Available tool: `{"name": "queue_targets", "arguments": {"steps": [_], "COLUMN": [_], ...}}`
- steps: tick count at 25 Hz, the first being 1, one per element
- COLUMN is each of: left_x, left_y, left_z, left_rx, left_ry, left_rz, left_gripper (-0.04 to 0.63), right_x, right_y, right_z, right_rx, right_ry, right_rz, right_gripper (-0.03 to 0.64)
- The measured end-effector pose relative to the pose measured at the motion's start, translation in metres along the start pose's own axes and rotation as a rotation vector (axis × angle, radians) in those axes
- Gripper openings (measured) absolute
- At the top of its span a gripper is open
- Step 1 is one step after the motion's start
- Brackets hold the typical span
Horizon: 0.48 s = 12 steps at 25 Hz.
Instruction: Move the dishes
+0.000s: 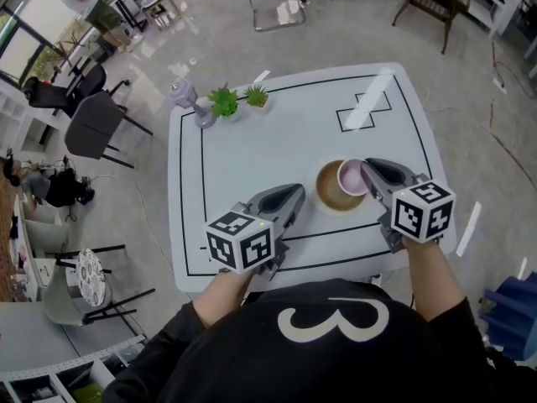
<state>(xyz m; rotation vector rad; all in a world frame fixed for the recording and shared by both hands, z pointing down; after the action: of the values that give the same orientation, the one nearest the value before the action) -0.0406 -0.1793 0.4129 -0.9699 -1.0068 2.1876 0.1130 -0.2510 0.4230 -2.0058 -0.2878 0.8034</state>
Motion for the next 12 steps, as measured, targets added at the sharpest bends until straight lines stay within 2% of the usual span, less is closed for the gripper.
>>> {"name": "queue_targets", "arguments": {"steps": [6, 12], "left_x": [-0.005, -0.010], "left_y": [0.002, 0.002], "left_z": [0.002, -0.004], "left_rx": [-0.016, -0.021], "left_ry": [0.010, 0.012], "left_rz": [-0.007, -0.004], "left_gripper": [0.002, 0.002], "right_x": [0.017, 0.031], "right_y": [0.026, 0.032], "right_z": [-0.015, -0.055], "right_rx": [0.002, -0.007], "right_ry": [-0.025, -0.123], "right_rz": [-0.071, -0.086], "right_gripper": [0.037, 0.037]}}
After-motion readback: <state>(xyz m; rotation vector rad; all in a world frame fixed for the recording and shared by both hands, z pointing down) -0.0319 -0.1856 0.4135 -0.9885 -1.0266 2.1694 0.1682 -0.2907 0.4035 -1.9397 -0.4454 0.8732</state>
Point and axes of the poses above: the fingertips, and each gripper's own axes: x backward along the fingers, z to its left, y out of its top, the point moved 3 cm from there along x, backward along the fingers
